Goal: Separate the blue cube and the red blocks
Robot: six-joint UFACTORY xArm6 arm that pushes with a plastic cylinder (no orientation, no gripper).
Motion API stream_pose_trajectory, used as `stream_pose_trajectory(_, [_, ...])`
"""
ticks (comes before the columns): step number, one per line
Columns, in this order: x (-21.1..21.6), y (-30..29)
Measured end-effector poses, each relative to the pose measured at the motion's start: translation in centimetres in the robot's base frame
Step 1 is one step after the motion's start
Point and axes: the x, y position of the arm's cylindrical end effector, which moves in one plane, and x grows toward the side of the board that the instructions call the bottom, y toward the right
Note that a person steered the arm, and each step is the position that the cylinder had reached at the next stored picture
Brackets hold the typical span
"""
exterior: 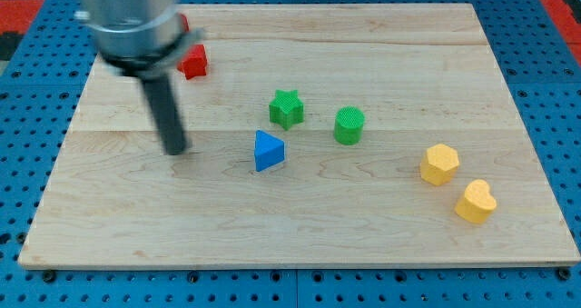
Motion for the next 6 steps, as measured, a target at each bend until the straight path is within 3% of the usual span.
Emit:
stream_pose_trajectory(1, [-8.2,-7.7])
stream_pose_trajectory(2, [-18.8,-9.2])
stream_pose_trajectory(3, [-27.6,-2.2])
stream_pose_trajectory(5, [-12.1,4.0])
stream_pose_trajectory(6, [-7.4,6.7])
